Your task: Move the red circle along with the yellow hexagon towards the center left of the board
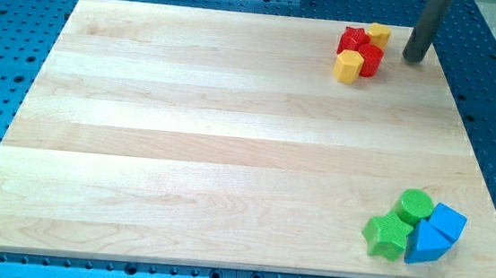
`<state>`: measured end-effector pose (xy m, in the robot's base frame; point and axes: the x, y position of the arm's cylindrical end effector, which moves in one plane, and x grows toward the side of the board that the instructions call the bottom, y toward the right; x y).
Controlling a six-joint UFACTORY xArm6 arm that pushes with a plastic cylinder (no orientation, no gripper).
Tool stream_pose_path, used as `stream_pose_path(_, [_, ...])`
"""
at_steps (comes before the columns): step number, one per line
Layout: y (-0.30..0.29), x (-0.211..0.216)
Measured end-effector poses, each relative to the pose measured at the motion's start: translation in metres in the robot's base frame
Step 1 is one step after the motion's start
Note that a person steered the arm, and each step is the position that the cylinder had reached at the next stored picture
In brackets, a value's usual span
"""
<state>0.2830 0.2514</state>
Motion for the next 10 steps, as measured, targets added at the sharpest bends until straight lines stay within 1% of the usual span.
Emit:
stream_pose_path(1, [-0.041, 0.037])
stream_pose_path(2, [-0.090, 0.057])
stream_pose_path(3, [-0.075, 0.069])
stream_pose_path(4, [0.006, 0.037])
stream_pose_path(5, [0.009, 0.011])
stream_pose_path(6, [-0.019, 0.016])
stream_pose_path(8, [-0.029, 0.004])
stream_pose_path(9, [-0.079, 0.029])
stream_pose_path(10, [-0.142, 0.061])
